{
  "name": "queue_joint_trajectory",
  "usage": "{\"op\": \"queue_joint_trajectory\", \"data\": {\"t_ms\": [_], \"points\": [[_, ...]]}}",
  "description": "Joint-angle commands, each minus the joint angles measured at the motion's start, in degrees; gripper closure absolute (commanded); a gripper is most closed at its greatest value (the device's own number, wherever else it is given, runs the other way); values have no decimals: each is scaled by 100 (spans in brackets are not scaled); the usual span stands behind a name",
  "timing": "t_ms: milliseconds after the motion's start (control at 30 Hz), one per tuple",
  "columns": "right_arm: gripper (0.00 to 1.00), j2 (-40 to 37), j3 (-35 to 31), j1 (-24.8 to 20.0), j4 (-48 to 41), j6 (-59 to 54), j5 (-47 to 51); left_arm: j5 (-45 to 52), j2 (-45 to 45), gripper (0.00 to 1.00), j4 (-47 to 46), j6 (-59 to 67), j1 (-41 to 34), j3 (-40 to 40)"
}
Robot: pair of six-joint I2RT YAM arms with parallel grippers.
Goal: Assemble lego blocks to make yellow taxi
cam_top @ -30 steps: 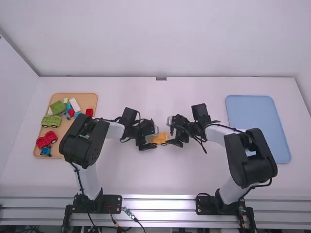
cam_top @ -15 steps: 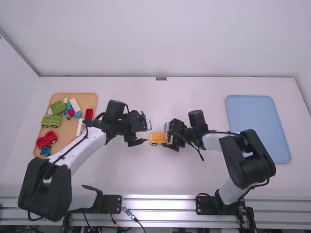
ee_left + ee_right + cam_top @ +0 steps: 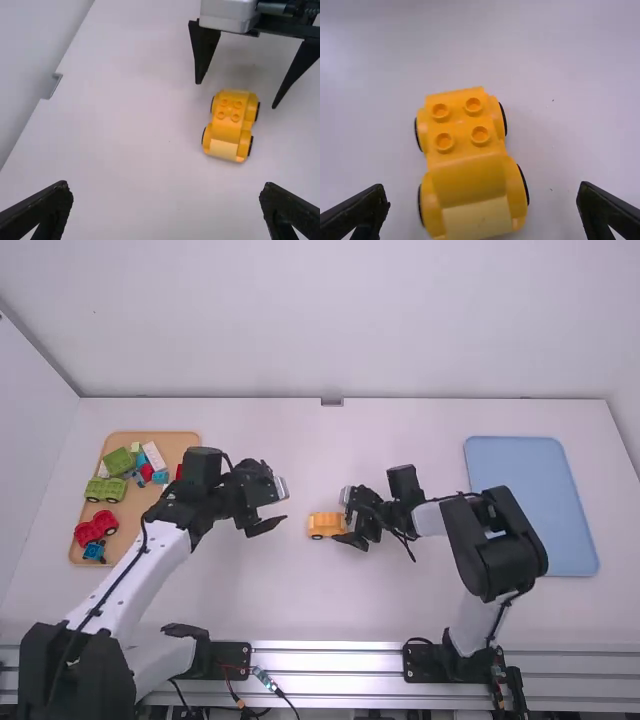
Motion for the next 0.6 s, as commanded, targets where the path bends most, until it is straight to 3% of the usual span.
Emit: {"op": "queue_joint_trajectory", "data": {"t_ms": [0,100,167,433,567], "points": [[1,320,457,11,-451,-457,-416,-356,-87,1,116,-518,-140,-278],[1,409,697,-55,-1116,-1316,-807,-258,-183,1,264,-525,-72,-492],[1,407,675,-52,-1085,-1434,-831,-223,-201,1,323,-520,-33,-549],[1,617,-96,334,1236,-105,-125,20,-203,1,363,-673,50,-562],[1,870,-144,391,1627,181,-88,20,-205,1,413,-675,50,-562]]}}
